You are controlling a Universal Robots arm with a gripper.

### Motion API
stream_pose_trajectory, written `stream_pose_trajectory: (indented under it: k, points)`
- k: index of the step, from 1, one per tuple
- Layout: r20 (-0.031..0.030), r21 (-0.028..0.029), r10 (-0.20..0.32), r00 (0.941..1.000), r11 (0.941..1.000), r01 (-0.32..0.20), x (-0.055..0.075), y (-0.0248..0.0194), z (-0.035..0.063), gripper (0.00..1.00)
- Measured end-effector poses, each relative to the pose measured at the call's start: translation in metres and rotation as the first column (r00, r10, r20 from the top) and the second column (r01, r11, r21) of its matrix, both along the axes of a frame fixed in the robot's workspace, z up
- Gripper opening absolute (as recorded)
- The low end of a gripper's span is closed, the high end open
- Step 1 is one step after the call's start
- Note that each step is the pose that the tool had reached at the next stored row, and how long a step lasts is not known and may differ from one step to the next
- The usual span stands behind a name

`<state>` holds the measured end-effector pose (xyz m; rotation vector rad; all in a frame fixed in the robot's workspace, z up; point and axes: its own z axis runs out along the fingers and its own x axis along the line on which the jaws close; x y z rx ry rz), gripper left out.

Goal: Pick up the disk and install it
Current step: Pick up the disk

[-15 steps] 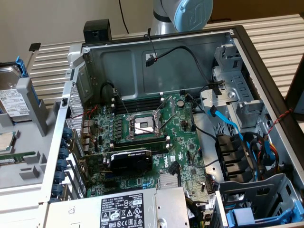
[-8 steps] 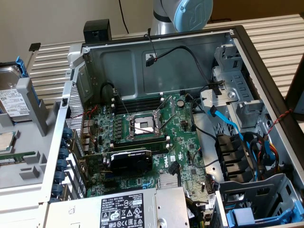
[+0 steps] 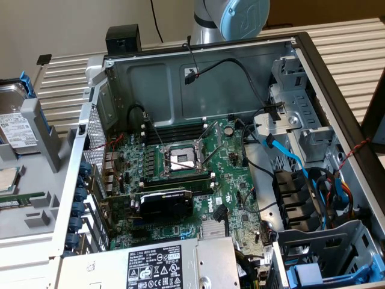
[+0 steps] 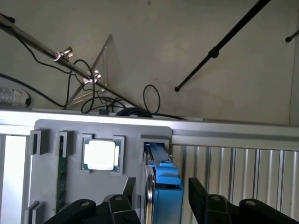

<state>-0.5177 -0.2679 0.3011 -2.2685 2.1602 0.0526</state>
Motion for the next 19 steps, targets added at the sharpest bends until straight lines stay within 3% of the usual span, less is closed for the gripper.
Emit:
stream_pose_trajectory:
  k: [19]
  points:
    - [-0.0019, -0.0001, 0.002, 1.0, 1.0, -0.002, 0.0, 0.0013, 0.0, 0.56]
